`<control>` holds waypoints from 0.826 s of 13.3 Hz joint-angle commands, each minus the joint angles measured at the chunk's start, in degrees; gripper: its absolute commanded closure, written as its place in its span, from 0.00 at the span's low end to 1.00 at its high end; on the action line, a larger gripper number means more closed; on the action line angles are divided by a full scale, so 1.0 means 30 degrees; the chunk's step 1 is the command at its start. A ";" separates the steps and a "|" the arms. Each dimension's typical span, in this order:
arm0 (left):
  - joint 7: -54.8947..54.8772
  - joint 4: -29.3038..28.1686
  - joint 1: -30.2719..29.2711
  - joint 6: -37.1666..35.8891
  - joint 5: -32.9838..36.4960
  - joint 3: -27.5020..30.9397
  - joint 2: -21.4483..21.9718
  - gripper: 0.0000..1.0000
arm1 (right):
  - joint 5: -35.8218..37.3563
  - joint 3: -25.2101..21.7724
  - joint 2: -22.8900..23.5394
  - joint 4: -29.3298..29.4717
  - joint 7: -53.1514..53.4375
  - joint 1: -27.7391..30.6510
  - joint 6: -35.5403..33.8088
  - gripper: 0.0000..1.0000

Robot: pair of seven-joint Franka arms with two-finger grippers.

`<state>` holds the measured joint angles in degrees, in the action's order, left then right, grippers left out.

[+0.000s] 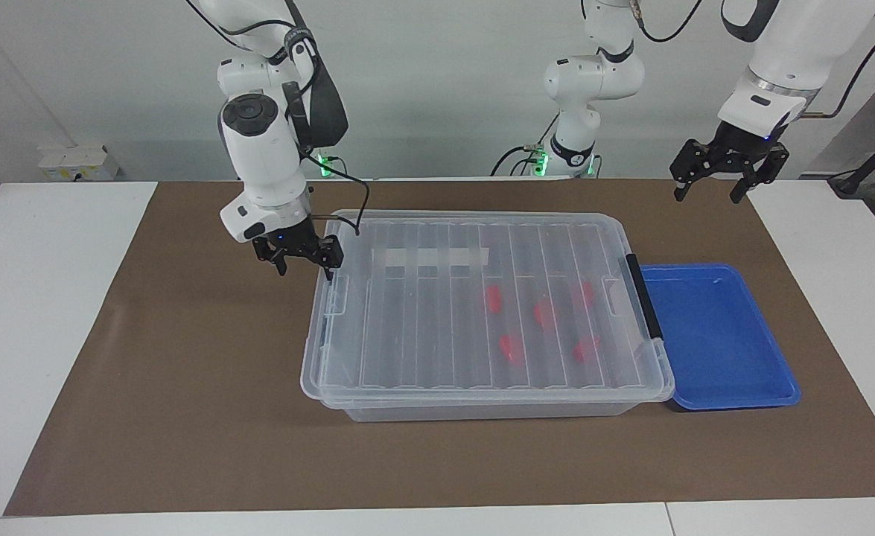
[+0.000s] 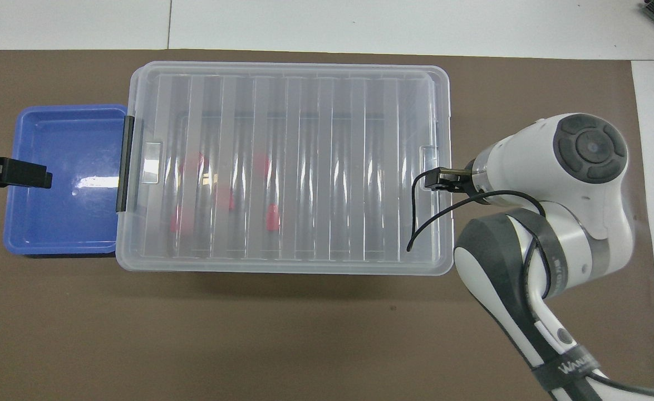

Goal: Place red block in blue tray from box
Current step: 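Slide the clear lid along the box with the right gripper to open it, then slide the lid farther open with the right gripper while the left gripper reaches in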

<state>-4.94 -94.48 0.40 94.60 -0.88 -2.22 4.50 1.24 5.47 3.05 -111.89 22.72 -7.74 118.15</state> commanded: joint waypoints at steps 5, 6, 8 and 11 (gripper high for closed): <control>-0.0052 -0.0353 -0.0045 -0.0068 0.0380 -0.0022 0.0376 0.00 | 0.0056 0.0138 -0.0927 -0.0820 -0.5512 0.2838 -0.0355 0.04; -0.0052 -0.0382 -0.0045 -0.0039 0.0380 -0.0022 0.0376 0.00 | 0.0056 0.0138 -0.0958 -0.0820 -0.6305 0.3365 -0.0939 0.04; -0.0052 -0.0382 -0.0045 -0.0068 0.0380 -0.0022 0.0376 0.00 | 0.0056 0.0138 -0.0987 -0.0849 -0.8587 0.4274 -0.1180 0.03; -0.0052 -0.0382 -0.0045 -0.0068 0.0380 -0.0022 0.0376 0.00 | 0.0056 0.0138 -0.0987 -0.0849 -1.1664 0.5417 -0.1180 0.03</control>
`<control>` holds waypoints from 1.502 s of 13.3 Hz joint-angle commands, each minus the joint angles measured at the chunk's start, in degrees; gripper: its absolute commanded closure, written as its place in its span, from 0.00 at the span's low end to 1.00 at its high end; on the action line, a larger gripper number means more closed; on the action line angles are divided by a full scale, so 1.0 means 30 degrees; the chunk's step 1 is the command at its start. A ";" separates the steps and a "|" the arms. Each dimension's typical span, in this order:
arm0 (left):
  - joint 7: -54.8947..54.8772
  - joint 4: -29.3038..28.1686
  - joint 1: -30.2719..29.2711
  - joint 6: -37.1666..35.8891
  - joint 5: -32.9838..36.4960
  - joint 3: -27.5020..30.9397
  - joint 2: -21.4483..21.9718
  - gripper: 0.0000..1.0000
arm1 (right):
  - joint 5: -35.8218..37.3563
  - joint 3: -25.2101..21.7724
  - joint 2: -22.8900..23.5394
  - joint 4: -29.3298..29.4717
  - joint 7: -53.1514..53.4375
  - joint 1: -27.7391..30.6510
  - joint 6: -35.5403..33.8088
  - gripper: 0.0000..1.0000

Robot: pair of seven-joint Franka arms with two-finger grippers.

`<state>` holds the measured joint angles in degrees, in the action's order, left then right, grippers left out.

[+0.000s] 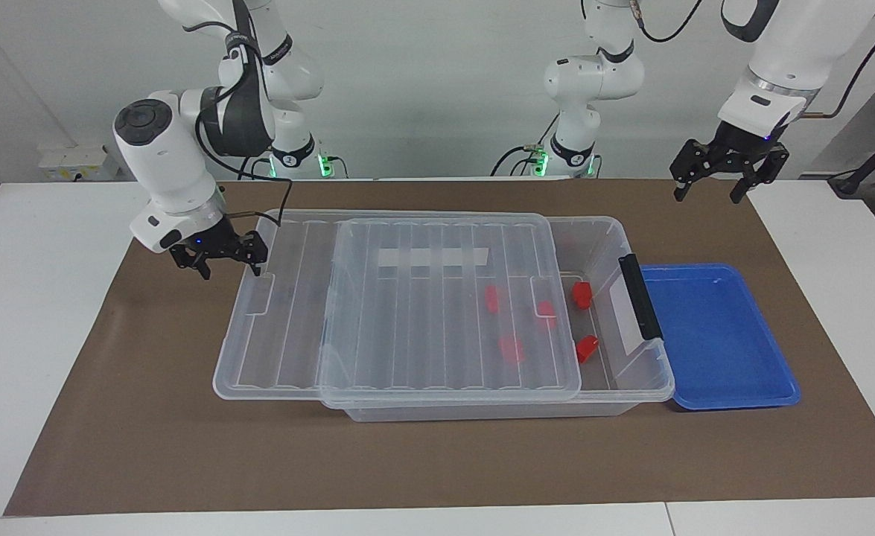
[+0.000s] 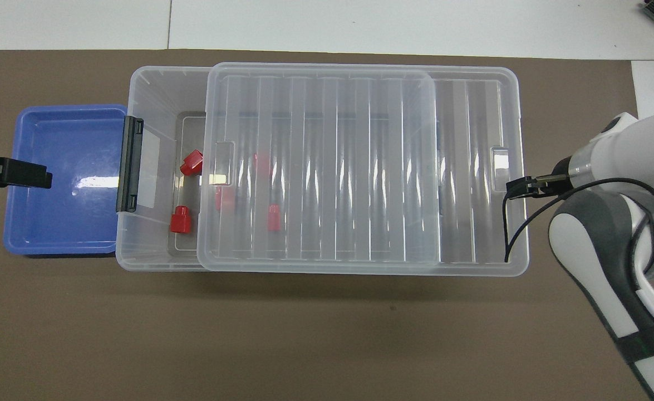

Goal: Place red block in blue tray from box
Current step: 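Slide the lid farther open with the right gripper while the left gripper reaches in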

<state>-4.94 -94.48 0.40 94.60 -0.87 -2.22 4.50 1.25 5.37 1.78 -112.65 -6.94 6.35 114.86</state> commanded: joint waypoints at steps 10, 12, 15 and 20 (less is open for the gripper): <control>0.5498 -0.2281 0.0538 0.3000 0.0233 -0.0226 0.0552 0.00 | 0.0052 0.0114 -0.0359 -0.0272 -0.4687 0.1867 0.0209 0.00; 0.9159 -0.2607 0.1767 0.4584 0.0233 -0.0256 -0.0147 0.00 | 0.0052 0.0114 -0.0359 -0.0271 -0.5068 0.2015 0.0209 0.00; 1.1654 -0.4360 0.2908 0.7769 -0.0643 -0.0257 -0.1143 0.00 | 0.0052 0.0085 -0.0301 -0.0125 -0.5012 0.2016 0.0122 0.00; 1.4559 -0.5564 0.5022 1.0414 -0.0646 -0.0227 -0.2729 0.00 | 0.0052 0.0201 -0.0680 0.1103 -0.2767 0.1635 -0.0462 0.00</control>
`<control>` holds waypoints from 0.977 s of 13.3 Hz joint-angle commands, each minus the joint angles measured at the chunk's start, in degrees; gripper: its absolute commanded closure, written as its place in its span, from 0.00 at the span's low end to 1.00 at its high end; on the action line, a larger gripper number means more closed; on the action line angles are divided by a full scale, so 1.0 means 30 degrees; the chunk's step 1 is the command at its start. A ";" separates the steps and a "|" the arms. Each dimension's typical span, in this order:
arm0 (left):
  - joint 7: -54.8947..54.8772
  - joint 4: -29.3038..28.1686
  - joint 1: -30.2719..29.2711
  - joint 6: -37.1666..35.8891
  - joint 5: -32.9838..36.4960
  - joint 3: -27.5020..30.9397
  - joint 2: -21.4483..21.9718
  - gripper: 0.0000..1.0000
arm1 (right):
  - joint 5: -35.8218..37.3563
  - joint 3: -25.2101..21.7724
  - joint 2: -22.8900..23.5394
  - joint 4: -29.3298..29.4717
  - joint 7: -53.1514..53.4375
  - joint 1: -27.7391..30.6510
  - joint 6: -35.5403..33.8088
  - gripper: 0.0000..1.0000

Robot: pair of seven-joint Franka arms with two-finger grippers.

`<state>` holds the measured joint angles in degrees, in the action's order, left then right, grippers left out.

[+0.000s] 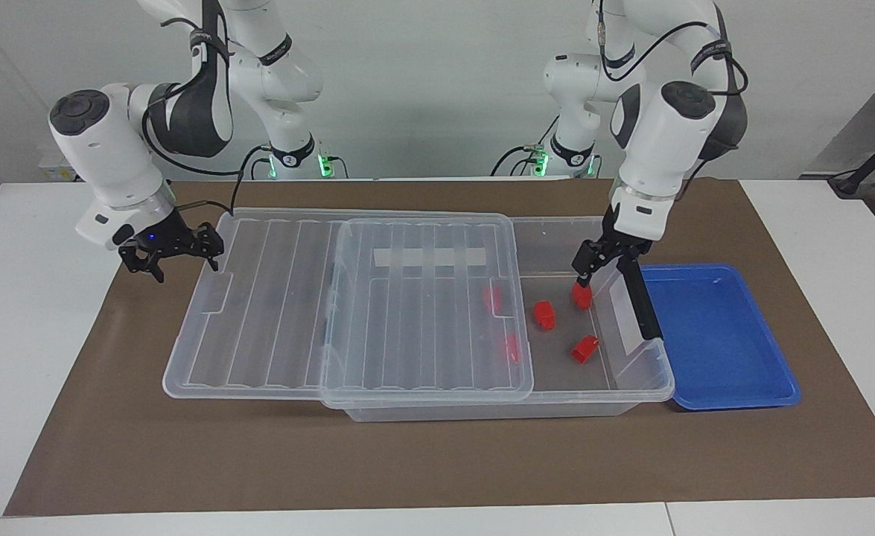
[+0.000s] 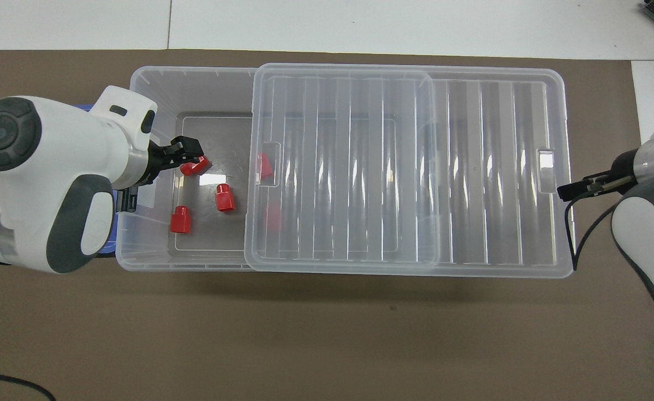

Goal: Place red block in blue tray from box
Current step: 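Slide the lid farther open with the right gripper while the left gripper reaches in, then grasp a red block in the box with the left gripper and lift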

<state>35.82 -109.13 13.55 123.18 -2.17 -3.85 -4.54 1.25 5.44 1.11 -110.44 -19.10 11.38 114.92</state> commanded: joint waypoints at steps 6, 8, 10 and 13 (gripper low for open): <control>0.1300 -0.3644 0.1193 0.5695 0.0688 0.0345 -0.1468 0.00 | 0.0052 0.0236 -0.0460 0.3030 0.8556 -0.2236 -0.3586 0.00; 0.1360 -0.3585 0.1341 0.6400 0.0957 0.0375 -0.2409 0.00 | 0.0052 0.0236 -0.0343 0.4199 0.9934 -0.2881 -0.4550 0.00; 0.1825 -0.3468 0.1806 0.7043 0.1102 0.0433 -0.3259 0.00 | 0.0314 0.0236 -0.0196 0.5664 1.1167 -0.3001 -0.5810 0.00; 0.2063 -0.3497 0.1869 0.7164 0.1513 0.0433 -0.3380 0.00 | 0.0140 0.0236 0.0068 0.6928 1.1757 -0.3001 -0.6984 0.00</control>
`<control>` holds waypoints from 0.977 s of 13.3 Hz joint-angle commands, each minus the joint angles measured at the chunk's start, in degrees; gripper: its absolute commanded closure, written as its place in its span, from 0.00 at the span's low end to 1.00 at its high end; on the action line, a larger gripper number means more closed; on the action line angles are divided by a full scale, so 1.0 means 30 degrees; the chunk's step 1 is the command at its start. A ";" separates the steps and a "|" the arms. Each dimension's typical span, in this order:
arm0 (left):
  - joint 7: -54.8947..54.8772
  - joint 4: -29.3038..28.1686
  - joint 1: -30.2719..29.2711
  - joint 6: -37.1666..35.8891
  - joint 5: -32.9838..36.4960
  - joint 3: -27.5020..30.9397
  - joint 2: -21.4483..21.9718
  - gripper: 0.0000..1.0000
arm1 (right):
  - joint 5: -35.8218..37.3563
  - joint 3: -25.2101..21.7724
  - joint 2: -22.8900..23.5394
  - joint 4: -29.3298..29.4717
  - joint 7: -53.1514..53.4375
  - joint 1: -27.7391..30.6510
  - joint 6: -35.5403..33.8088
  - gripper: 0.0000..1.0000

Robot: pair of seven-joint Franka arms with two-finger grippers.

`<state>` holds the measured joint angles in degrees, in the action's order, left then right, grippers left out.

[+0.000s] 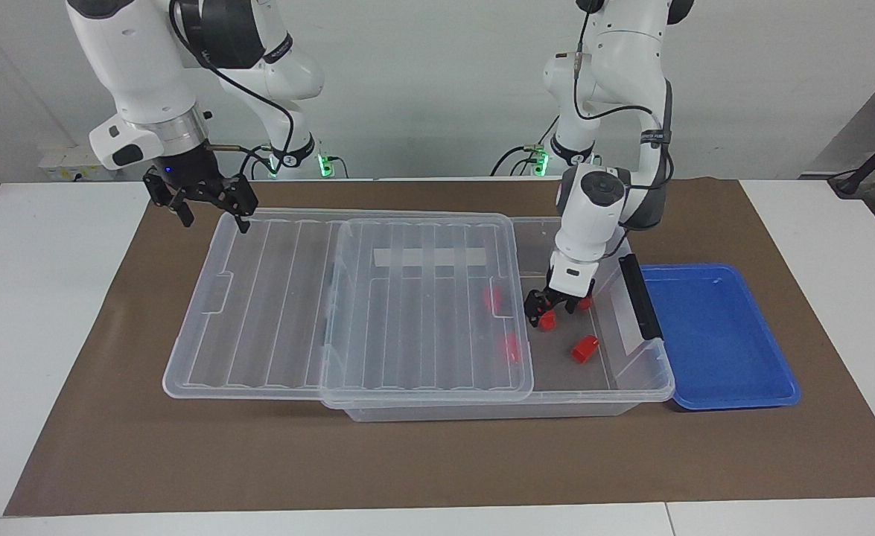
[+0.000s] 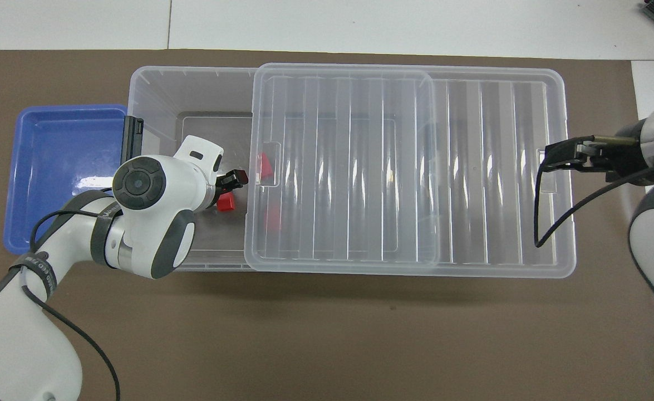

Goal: Place red block in blue tray from box
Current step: 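Grasp a red block in the box with the left gripper and lift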

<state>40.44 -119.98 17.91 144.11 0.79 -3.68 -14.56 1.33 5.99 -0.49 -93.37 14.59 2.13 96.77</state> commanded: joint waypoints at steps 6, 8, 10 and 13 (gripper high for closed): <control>0.0522 0.0061 0.0534 -0.0601 0.1577 0.0378 -0.0098 0.81 | -0.0032 -0.0006 0.0601 0.0801 0.0294 0.0402 -0.0705 0.00; 0.0522 0.0090 0.0535 -0.1656 0.1991 0.0349 0.0020 1.00 | -0.0032 -0.0006 0.0572 0.0801 0.0323 0.0402 -0.0705 0.00; 0.0493 0.0701 0.0506 -0.2999 0.1992 0.0378 0.0311 1.00 | -0.0032 -0.0006 0.0572 0.0801 0.0323 0.0402 -0.0763 0.00; 0.0230 0.4965 -0.0078 -0.9778 0.1788 0.0378 0.1278 1.00 | -0.0032 -0.0064 0.0572 0.0801 0.0323 0.0460 -0.0823 0.00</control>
<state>40.72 -113.08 18.31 127.51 5.31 -3.08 -13.23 1.32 5.61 0.92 -91.82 14.95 2.85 95.37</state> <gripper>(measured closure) 0.656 0.000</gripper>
